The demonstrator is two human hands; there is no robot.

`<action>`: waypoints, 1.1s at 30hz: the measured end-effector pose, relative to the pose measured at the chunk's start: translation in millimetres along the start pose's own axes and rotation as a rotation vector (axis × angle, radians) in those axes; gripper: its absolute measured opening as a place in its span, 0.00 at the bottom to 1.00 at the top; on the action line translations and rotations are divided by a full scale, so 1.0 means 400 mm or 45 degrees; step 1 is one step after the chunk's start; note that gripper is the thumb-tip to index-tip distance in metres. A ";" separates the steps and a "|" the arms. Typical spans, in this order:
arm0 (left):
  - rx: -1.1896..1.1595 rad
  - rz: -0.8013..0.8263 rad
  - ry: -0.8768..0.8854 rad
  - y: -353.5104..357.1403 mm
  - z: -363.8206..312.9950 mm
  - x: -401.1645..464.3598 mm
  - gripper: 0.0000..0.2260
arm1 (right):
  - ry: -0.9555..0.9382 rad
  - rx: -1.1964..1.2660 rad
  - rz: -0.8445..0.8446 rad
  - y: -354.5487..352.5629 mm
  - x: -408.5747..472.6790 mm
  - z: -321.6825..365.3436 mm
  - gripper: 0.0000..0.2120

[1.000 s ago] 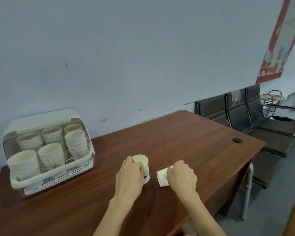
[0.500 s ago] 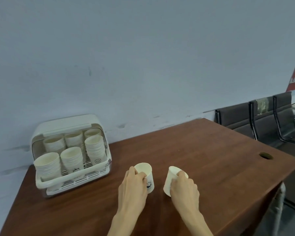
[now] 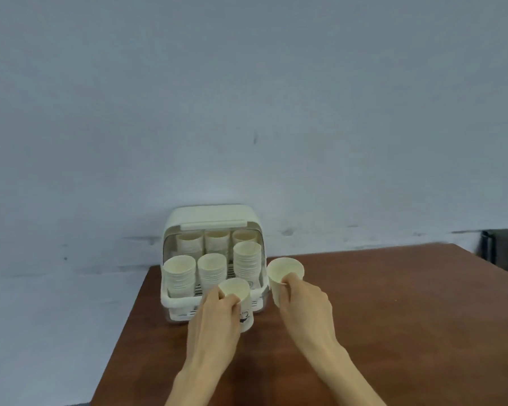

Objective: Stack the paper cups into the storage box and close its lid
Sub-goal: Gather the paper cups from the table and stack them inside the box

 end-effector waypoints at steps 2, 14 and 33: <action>0.011 -0.058 -0.044 -0.040 0.048 0.010 0.10 | -0.113 -0.002 -0.026 0.010 0.038 0.075 0.13; 0.087 -0.312 -0.160 -0.203 0.186 0.066 0.11 | -0.339 -0.058 0.083 0.150 0.256 0.291 0.07; 0.268 -0.226 -0.113 -0.171 0.227 0.209 0.01 | -0.376 -0.416 0.413 0.273 0.243 0.260 0.07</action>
Point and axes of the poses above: each hand's wrist, its own x-axis towards the middle knuckle, its own y-axis out of the palm, z = x × y, the point moved 6 cm from there along x, towards the middle knuckle, and after that the axes turned 12 degrees about z, right-handed, at the moved point
